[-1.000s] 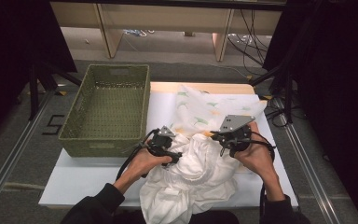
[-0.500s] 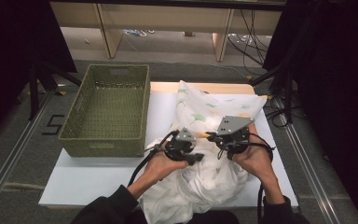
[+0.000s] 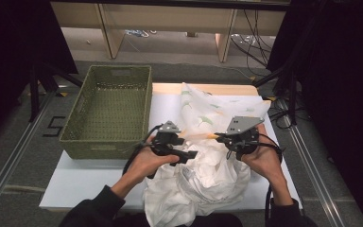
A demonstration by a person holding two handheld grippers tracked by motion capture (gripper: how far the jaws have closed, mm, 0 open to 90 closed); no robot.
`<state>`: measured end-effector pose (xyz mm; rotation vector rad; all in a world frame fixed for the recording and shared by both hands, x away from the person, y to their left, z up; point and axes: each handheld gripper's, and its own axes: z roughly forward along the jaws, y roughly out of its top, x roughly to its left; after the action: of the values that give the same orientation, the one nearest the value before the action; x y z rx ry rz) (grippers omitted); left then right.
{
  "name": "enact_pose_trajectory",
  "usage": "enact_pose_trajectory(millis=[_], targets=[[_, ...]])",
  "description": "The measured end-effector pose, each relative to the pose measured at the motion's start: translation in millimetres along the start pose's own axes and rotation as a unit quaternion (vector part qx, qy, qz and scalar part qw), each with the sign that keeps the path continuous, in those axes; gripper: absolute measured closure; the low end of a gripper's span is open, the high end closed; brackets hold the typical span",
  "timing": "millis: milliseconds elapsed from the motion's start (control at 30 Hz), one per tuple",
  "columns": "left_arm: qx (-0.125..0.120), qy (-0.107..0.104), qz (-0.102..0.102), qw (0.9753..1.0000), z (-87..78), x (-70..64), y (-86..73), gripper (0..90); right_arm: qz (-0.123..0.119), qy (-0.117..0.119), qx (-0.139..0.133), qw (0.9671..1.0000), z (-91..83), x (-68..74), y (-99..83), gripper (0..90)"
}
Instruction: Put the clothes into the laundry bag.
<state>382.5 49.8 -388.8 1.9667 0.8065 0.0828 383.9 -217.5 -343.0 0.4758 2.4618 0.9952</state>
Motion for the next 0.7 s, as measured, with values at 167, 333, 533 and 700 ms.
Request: enact_pose_trajectory(millis=[167,333,533,700], targets=[[0.023,-0.015,-0.016,0.9995,-19.9,-3.1,-23.5,19.0,-0.001,0.001,0.002,1.0000,1.9,1.2,0.4,90.0],[0.072,-0.036,-0.042,0.9959,15.3,-7.3,-41.9,17.6,0.005,0.000,0.006,1.0000,2.8,3.4,2.0,89.9],[0.062,-0.060,-0.028,0.9958,53.1,-5.9,-34.5,80.2,-0.006,0.005,0.001,1.0000,2.5,3.6,2.8,89.9],[-0.004,-0.053,-0.008,0.9986,53.2,-17.5,4.1,85.2,-0.004,0.013,-0.011,0.9999,-1.2,5.4,5.6,90.0]])
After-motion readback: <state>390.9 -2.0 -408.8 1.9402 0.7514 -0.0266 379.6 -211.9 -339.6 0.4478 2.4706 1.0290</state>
